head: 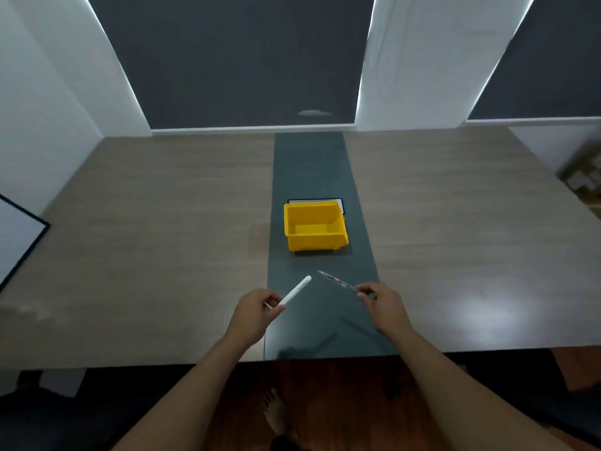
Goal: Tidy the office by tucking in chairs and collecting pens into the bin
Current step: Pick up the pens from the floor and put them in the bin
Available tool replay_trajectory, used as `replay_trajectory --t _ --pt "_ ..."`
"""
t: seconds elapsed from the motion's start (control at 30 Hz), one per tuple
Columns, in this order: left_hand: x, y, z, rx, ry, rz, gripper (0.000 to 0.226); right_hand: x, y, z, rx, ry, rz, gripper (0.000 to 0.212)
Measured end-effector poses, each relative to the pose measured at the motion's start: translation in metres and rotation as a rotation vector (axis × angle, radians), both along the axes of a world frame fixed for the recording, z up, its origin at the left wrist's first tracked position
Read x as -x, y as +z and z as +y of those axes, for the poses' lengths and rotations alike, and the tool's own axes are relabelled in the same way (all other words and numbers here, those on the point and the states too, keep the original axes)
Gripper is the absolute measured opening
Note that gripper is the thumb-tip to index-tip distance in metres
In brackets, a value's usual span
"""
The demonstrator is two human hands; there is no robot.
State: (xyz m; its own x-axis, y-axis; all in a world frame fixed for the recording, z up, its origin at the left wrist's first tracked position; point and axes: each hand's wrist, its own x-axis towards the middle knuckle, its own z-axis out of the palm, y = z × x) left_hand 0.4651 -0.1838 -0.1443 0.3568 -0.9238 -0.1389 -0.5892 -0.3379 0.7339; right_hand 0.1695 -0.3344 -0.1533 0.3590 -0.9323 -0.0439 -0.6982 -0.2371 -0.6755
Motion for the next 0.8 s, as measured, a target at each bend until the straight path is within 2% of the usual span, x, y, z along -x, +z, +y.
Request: replay_trajectory --t 0.37,0.8 --pt "-0.107 0.006 -0.123 0.005 -0.074 0.021 0.004 -0.089 0.001 -0.075 -0.044 -0.038 0.063 0.015" --pt "-0.144 0.002 -0.213 -0.006 -0.059 0.038 0.006 -0.134 -0.006 -0.163 -0.071 -0.004 0.072 0.015"
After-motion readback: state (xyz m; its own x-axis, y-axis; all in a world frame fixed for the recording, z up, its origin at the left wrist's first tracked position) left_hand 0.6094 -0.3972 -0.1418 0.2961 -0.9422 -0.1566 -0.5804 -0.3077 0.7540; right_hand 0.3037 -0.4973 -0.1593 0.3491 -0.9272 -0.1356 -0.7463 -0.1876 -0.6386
